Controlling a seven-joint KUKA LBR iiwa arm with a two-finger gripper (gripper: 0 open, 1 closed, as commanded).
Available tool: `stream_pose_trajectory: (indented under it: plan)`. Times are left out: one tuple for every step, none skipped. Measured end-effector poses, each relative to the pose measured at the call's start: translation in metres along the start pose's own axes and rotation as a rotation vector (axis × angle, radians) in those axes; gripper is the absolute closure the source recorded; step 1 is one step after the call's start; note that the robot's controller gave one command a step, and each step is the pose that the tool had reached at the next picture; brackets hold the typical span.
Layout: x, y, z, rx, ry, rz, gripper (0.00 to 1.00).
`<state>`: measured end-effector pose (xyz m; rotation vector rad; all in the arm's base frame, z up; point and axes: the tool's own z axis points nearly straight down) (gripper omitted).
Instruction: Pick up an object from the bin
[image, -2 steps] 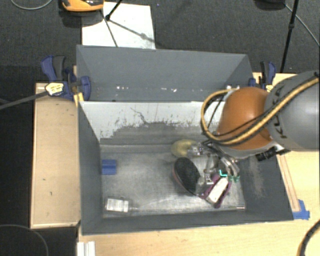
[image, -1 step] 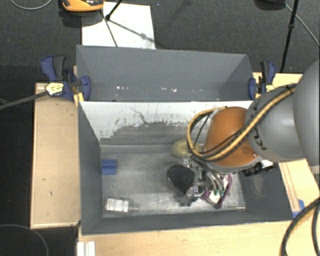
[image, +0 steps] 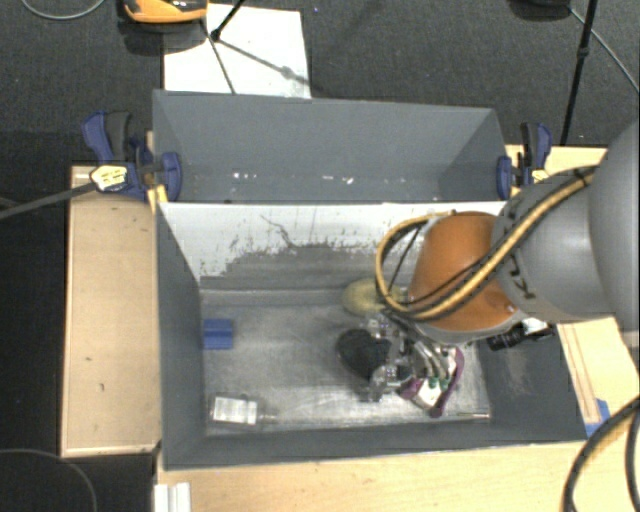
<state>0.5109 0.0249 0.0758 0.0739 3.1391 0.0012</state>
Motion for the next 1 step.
stream_pose_trajectory:
  plan:
    - [-0.0057,0.0072,-0.1499,0.0,-0.008,-0.177,1.0]
